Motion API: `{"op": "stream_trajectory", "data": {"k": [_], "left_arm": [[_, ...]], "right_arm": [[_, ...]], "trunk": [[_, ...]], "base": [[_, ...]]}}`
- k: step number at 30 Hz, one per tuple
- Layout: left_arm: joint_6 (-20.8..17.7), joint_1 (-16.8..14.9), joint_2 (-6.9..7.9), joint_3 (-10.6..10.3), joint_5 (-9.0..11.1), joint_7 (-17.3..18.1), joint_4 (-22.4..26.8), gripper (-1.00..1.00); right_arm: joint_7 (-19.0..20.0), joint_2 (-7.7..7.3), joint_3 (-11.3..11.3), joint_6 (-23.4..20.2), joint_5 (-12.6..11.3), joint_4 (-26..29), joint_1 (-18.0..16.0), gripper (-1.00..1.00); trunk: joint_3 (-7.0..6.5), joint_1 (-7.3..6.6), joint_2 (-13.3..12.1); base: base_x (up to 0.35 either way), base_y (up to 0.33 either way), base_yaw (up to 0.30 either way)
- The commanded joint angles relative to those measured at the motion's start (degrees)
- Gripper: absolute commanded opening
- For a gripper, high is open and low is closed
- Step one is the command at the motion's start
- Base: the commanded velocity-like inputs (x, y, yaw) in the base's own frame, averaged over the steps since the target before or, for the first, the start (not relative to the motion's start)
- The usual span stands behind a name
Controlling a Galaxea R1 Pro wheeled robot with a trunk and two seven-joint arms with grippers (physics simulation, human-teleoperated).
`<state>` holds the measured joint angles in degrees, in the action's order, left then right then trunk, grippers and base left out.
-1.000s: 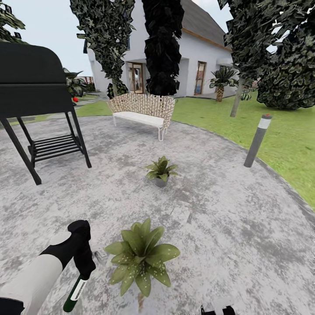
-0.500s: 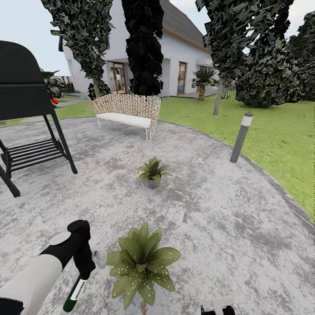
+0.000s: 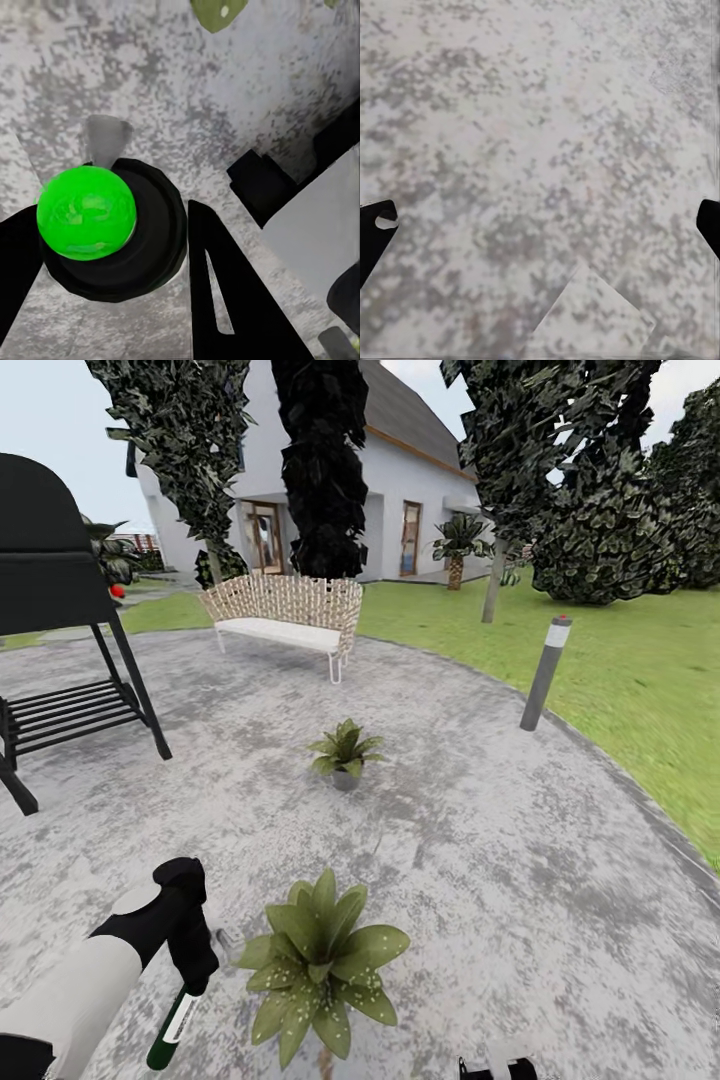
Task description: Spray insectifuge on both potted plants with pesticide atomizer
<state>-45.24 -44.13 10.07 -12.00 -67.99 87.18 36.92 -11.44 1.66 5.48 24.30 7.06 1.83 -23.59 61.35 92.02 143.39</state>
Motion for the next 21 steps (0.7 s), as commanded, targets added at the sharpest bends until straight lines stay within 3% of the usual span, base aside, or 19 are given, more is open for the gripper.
{"op": "stream_trajectory", "data": {"k": [1,4,6,7,12,16,17,18,21], "left_arm": [[-0.38,-0.05,0.65,-0.29,-0.41,1.65,0.12,-1.00],[-0.20,0.18,1.50,-0.56,-0.54,2.72,0.08,-1.00],[-0.20,0.23,1.53,-0.64,-0.72,2.67,0.08,-1.00],[-0.37,0.58,1.39,-0.69,-2.08,2.40,0.08,-1.00],[-0.46,0.71,1.42,-0.77,-2.32,1.89,0.08,-1.00],[-0.40,0.73,1.53,-0.83,-2.36,0.46,0.08,-1.00],[-0.28,0.77,1.53,-0.89,-3.06,-1.00,0.08,-1.00],[-0.24,0.79,1.57,-0.73,-5.22,-2.48,-0.10,-1.00],[0.00,0.88,3.16,-0.28,-6.34,-2.97,-0.77,-1.00]], "right_arm": [[-0.60,0.01,0.42,-0.01,0.41,-0.08,-0.05,1.00],[-0.60,0.01,0.41,-0.02,0.41,-0.08,-0.05,1.00],[-0.60,0.01,0.41,-0.03,0.41,-0.08,-0.05,1.00],[-0.60,0.01,0.41,-0.04,0.41,-0.08,-0.05,1.00],[-0.60,0.01,0.50,-0.03,0.41,-0.08,-0.05,1.00],[-0.60,0.01,0.50,-0.03,0.41,-0.08,-0.05,1.00],[-0.60,0.01,0.50,-0.03,0.41,-0.08,-0.05,1.00],[-0.60,0.01,0.50,-0.03,0.41,-0.09,-0.05,1.00],[-0.64,0.01,0.50,-0.04,0.41,-0.15,-0.05,1.00]], "trunk": [[0.05,-0.01,0.02],[0.05,-0.01,0.02],[0.05,-0.01,0.02],[0.05,-0.01,0.02],[0.05,-0.01,0.02],[0.05,-0.01,0.02],[0.05,-0.01,0.02],[0.05,-0.01,0.02],[0.05,-0.01,0.02]], "base": [[0.000,0.000,-0.245],[0.000,0.000,-0.262],[0.000,0.104,-0.266],[0.015,0.296,-0.266],[0.125,0.290,-0.267],[0.044,0.060,-0.230],[0.005,0.007,-0.059],[0.002,0.002,-0.019],[0.001,0.001,-0.007]]}}
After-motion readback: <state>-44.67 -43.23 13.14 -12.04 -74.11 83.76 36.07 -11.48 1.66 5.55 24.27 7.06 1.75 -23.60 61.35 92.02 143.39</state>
